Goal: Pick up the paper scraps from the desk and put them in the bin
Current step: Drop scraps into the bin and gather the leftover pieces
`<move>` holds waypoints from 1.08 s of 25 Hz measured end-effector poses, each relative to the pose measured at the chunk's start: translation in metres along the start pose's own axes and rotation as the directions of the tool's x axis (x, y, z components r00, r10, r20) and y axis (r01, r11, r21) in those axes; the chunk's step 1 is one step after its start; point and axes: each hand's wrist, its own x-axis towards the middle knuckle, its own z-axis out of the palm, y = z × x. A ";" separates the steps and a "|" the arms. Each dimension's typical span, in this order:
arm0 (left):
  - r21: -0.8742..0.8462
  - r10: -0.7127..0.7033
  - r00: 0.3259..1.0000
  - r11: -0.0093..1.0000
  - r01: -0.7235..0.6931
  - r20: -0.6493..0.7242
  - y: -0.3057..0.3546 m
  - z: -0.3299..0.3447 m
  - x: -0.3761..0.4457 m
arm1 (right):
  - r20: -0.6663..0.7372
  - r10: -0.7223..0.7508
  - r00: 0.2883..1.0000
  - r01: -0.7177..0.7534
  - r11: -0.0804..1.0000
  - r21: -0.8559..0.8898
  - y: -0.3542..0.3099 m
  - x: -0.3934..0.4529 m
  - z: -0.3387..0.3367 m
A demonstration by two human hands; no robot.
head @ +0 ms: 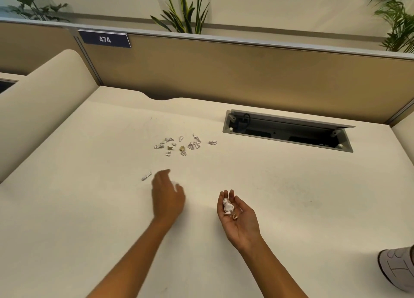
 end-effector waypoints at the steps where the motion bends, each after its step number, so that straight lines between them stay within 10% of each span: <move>1: 0.139 -0.053 0.996 0.989 0.044 0.066 -0.017 -0.006 0.012 | -0.001 -0.002 1.000 0.002 1.000 0.001 -0.002 -0.001 -0.001; 5: 0.384 -0.134 0.942 0.923 0.006 0.307 -0.061 -0.019 0.034 | -0.007 -0.008 1.000 0.008 1.000 0.016 -0.004 -0.002 -0.005; 14: 0.321 0.091 0.979 0.936 -0.147 0.183 -0.061 -0.017 0.019 | -0.030 0.003 1.000 -0.003 1.000 -0.010 0.000 0.003 -0.012; 23: -0.476 0.282 0.919 0.871 -0.123 0.277 0.064 -0.002 -0.087 | -0.050 -0.036 0.998 0.030 0.994 -0.102 -0.011 0.006 -0.022; 27: -0.528 0.329 0.848 0.846 -0.071 0.414 0.092 0.000 -0.112 | -0.034 -0.035 0.999 0.030 0.990 -0.140 -0.017 -0.002 -0.033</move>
